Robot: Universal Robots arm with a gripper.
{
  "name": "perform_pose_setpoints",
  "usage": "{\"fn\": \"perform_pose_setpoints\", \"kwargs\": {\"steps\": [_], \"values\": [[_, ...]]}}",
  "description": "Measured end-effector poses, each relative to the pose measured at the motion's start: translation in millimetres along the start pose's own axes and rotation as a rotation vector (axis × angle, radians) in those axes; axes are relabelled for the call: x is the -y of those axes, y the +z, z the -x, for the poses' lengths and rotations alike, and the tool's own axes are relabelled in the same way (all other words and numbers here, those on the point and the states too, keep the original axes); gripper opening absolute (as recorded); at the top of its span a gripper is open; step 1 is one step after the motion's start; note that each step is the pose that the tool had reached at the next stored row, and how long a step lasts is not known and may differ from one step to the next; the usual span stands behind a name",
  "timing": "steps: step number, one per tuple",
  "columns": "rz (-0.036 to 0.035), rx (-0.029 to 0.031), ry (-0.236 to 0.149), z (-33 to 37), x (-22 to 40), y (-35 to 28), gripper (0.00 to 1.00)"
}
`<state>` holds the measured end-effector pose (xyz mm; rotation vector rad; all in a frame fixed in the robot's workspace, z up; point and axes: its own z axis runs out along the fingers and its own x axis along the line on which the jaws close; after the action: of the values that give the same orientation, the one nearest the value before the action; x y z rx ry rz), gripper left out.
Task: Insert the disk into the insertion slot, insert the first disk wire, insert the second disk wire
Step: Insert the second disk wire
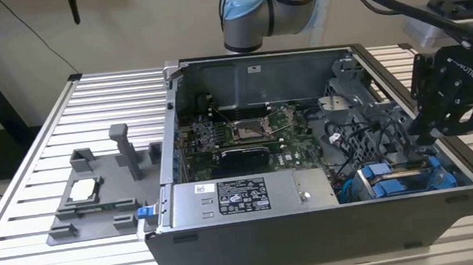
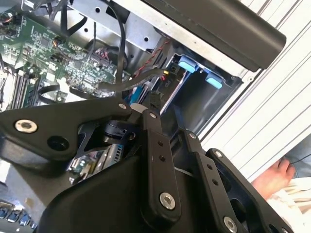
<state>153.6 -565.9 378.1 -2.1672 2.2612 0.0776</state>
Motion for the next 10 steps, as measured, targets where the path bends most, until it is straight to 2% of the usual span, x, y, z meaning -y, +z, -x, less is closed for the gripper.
{"fn": "perform_pose_setpoints", "kwargs": {"steps": [4, 10], "values": [[-0.0036, 0.0000, 0.000, 4.2, -4.0, 0.1, 0.27], [-0.0083, 0.0003, 0.000, 17.3, -8.2, 0.6, 0.27]]}}
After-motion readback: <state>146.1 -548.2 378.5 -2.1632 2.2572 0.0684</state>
